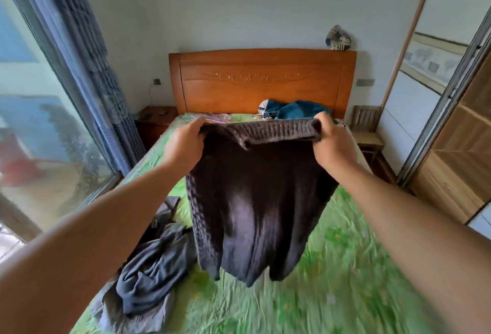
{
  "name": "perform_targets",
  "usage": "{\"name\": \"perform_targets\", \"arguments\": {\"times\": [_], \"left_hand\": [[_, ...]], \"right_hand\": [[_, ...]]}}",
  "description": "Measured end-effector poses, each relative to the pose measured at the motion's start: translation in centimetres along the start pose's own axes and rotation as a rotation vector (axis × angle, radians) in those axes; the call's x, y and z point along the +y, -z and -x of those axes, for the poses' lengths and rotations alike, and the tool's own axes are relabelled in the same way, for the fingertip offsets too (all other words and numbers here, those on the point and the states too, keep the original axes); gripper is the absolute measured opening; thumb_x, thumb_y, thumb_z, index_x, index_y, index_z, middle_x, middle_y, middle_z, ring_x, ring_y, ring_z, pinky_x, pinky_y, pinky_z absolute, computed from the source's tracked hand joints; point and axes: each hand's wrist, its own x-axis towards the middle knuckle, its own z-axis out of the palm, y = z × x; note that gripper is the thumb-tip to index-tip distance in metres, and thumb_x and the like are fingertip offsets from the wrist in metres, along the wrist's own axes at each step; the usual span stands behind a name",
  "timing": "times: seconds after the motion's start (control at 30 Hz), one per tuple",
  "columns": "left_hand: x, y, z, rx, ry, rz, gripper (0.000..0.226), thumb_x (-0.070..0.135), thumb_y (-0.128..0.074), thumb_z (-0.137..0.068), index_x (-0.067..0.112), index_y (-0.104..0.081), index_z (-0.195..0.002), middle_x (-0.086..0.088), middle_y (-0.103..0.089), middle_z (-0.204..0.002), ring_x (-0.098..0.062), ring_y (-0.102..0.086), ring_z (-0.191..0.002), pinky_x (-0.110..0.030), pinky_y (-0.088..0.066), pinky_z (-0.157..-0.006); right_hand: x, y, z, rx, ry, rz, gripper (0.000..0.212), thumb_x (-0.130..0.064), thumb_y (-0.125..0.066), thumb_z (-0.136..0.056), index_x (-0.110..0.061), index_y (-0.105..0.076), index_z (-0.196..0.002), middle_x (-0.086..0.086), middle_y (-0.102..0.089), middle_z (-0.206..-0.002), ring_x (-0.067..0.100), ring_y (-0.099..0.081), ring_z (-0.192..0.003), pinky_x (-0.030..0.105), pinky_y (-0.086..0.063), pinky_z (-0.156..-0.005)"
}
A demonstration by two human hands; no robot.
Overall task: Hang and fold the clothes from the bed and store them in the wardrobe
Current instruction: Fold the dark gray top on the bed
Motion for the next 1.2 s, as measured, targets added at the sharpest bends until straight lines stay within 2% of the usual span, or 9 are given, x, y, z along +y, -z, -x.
{"name": "perform_targets", "arguments": {"times": [0.13,0.23,0.37,0.5,0.63,0.8,0.93,1.07,1.2], "left_hand": [[1.2,0.5,-0.6,0.003,0.003,-0.125,0.005,0.021,-0.055,-0.096,0.017,-0.058,-0.097,-0.01,-0.066,-0.084,-0.037,-0.06,-0.074,-0.036,-0.043,-0.058],[2.2,0.5,-0.5,0.0,0.008,-0.168,0.011,0.029,-0.055,-0.098,0.019,-0.058,-0.097,-0.012,-0.067,-0.082,-0.039,-0.061,-0.073,-0.038,-0.046,-0.058],[3.4,-0.3,-0.3,-0.043,-0.048,-0.133,0.019,0.037,-0.054,-0.099,0.019,-0.057,-0.092,-0.008,-0.066,-0.079,-0.034,-0.057,-0.069,-0.037,-0.044,-0.058],[3.6,-0.8,0.1,-0.188,-0.12,-0.17,0.024,0.047,-0.062,-0.093,0.024,-0.057,-0.087,0.011,-0.053,-0.067,-0.015,-0.051,-0.057,-0.026,-0.033,-0.048],[3.9,-1.8,0.7,-0.42,-0.161,-0.211,0.036,0.059,-0.071,-0.081,0.026,-0.058,-0.087,0.006,-0.056,-0.069,-0.018,-0.054,-0.065,-0.033,-0.044,-0.058],[2.4,-2.9,2.2,-0.433,-0.207,-0.128,0.015,0.02,-0.075,-0.088,0.01,-0.068,-0.096,-0.003,-0.056,-0.088,-0.028,-0.056,-0.086,-0.035,-0.041,-0.076],[2.5,-4.1,4.2,-0.173,0.151,0.134,0.01,0.006,-0.06,-0.095,0.015,-0.065,-0.094,0.002,-0.057,-0.079,-0.017,-0.052,-0.07,-0.031,-0.039,-0.06],[3.8,-4.4,5.9,0.004,0.3,0.394,0.024,0.004,-0.05,-0.096,0.026,-0.061,-0.095,0.012,-0.061,-0.082,0.001,-0.056,-0.071,-0.025,-0.041,-0.057],[6.4,-2.3,6.5,0.148,0.221,0.47,0.026,0.009,-0.048,-0.093,0.033,-0.059,-0.095,0.023,-0.064,-0.084,0.009,-0.056,-0.074,-0.012,-0.043,-0.061]], "right_hand": [[3.6,2.8,-2.0,-0.052,0.206,0.263,0.049,-0.05,-0.037,-0.098,-0.004,-0.052,-0.105,0.021,-0.064,-0.076,0.043,-0.065,-0.069,0.037,-0.036,-0.054],[5.9,4.0,-2.8,-0.107,0.309,0.377,0.075,-0.074,-0.015,-0.089,-0.009,-0.051,-0.093,0.015,-0.061,-0.07,0.037,-0.065,-0.064,0.033,-0.034,-0.051],[9.3,5.1,-2.7,-0.258,0.458,0.382,0.079,-0.092,-0.023,-0.081,-0.018,-0.047,-0.094,0.005,-0.06,-0.07,0.029,-0.062,-0.061,0.029,-0.036,-0.048],[12.5,5.2,-1.3,-0.402,0.412,0.421,0.037,-0.045,-0.064,-0.089,-0.018,-0.051,-0.109,0.01,-0.064,-0.107,0.036,-0.065,-0.09,0.039,-0.051,-0.066],[14.1,4.6,1.1,-0.352,0.096,0.289,0.036,0.005,-0.056,-0.08,-0.011,-0.059,-0.112,0.017,-0.06,-0.109,0.04,-0.06,-0.096,0.043,-0.053,-0.074],[14.3,3.1,4.6,-0.131,-0.289,0.103,0.023,-0.008,-0.05,-0.093,-0.014,-0.061,-0.112,0.022,-0.067,-0.096,0.042,-0.063,-0.087,0.034,-0.04,-0.065],[11.9,2.6,5.1,-0.033,-0.524,-0.15,0.016,-0.016,-0.052,-0.095,-0.009,-0.061,-0.106,0.021,-0.067,-0.107,0.041,-0.061,-0.1,0.038,-0.04,-0.074],[9.6,3.9,5.6,0.006,-0.439,-0.227,0.013,-0.024,-0.059,-0.087,-0.012,-0.065,-0.087,0.007,-0.068,-0.084,0.031,-0.061,-0.086,0.034,-0.036,-0.067],[6.8,6.1,4.9,0.102,-0.312,-0.285,0.017,-0.026,-0.061,-0.08,-0.011,-0.06,-0.072,-0.001,-0.058,-0.064,0.015,-0.055,-0.064,0.035,-0.043,-0.058]]}}
